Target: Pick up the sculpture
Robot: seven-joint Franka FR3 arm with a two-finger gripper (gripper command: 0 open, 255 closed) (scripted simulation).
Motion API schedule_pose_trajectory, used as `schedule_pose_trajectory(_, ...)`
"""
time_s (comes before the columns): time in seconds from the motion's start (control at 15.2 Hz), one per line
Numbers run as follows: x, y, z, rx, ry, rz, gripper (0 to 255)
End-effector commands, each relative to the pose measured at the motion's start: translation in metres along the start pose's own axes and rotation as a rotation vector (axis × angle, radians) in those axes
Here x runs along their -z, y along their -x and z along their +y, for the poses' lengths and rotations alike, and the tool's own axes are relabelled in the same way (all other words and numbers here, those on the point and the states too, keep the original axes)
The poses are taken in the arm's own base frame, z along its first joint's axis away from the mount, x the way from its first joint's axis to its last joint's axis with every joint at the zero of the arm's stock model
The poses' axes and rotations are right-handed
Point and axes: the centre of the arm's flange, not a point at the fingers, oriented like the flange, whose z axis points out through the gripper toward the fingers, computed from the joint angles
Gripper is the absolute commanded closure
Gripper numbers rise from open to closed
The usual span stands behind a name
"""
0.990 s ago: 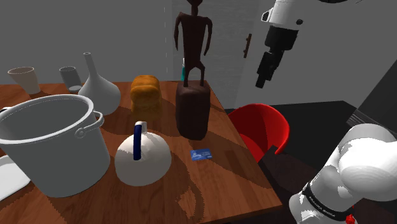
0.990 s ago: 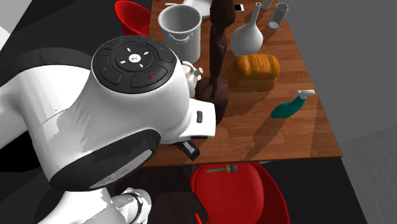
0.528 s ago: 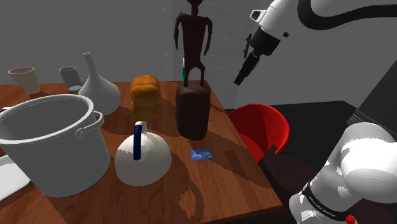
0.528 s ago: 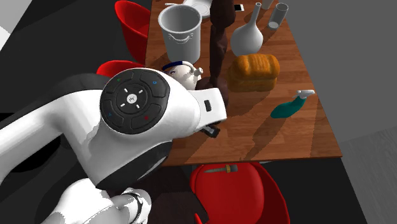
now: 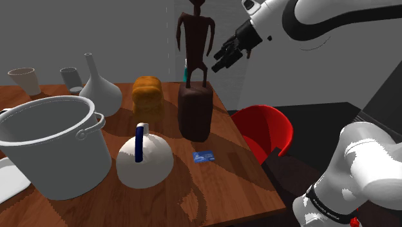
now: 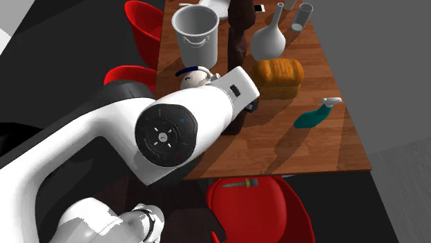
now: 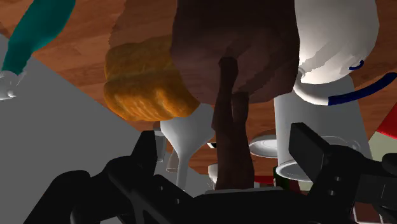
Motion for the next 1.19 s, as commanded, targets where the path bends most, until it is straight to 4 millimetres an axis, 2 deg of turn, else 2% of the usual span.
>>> schedule_pose_trajectory(0.0, -0.006, -0.011, -0.001, 0.083, 0.004, 0.104, 0)
schedule_pose_trajectory(0.07, -0.008, -0.014, 0.000, 0.101, 0.003, 0.127, 0)
schedule_pose_trajectory(0.53, -0.034, 0.011, -0.006, 0.101, 0.003, 0.127, 0)
schedule_pose_trajectory(0.66, -0.037, 0.013, -0.006, 0.101, 0.003, 0.127, 0)
schedule_pose_trajectory(0.73, -0.037, 0.014, -0.006, 0.101, 0.004, 0.127, 255)
schedule_pose_trajectory(1.12, -0.038, 0.014, -0.006, 0.101, 0.004, 0.127, 255)
